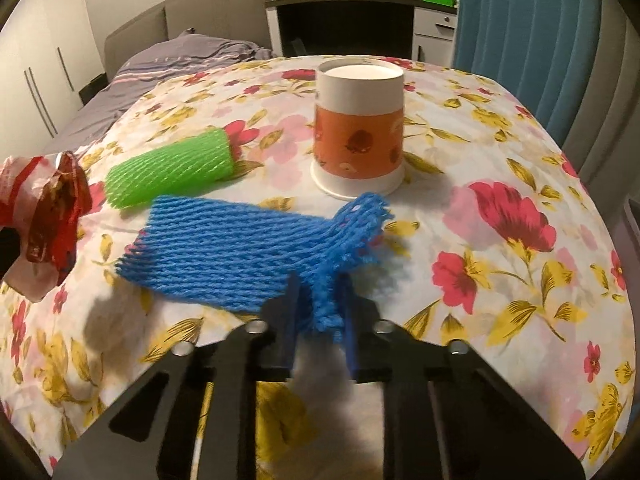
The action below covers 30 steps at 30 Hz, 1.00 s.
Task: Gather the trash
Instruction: 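Grasp the red-and-white wrapper with the left tool while the right tool grasps the blue mesh net, then lift the wrapper and blue mesh net in both tools toward the bin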
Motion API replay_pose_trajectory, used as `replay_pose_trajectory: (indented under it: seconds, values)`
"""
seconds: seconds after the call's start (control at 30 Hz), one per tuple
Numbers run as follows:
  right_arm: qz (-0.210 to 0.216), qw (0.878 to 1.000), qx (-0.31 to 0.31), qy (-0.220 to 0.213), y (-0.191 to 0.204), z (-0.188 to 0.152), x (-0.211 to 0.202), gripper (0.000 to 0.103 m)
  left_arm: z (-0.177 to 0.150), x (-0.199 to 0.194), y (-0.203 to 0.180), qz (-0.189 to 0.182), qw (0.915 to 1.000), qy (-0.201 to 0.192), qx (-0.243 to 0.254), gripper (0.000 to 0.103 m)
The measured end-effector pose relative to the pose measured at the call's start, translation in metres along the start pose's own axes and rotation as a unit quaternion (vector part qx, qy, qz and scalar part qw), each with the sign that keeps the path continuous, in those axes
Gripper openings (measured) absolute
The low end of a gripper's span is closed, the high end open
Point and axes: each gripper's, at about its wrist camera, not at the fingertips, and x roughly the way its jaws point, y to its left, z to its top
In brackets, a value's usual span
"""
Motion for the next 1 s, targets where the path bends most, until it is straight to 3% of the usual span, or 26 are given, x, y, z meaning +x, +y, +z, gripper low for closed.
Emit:
replay_pose_trajectory:
  seconds: [0.07, 0.43, 1.0]
  values:
    - [0.001, 1.000, -0.004, -0.001, 0.002, -0.001, -0.002, 0.008, 0.000, 0.000, 0.000, 0.000, 1.0000, 0.000, 0.000, 0.019]
    - [-0.019, 0.997, -0.047, -0.059, 0.007, -0.021, -0.045, 0.006, -0.004, -0.004, -0.002, 0.000, 1.0000, 0.001, 0.003, 0.019]
    - [-0.040, 0.987, -0.019, -0.156, -0.042, -0.053, -0.132, 0.006, -0.013, -0.014, -0.049, -0.012, 0.9987, 0.003, 0.050, 0.019]
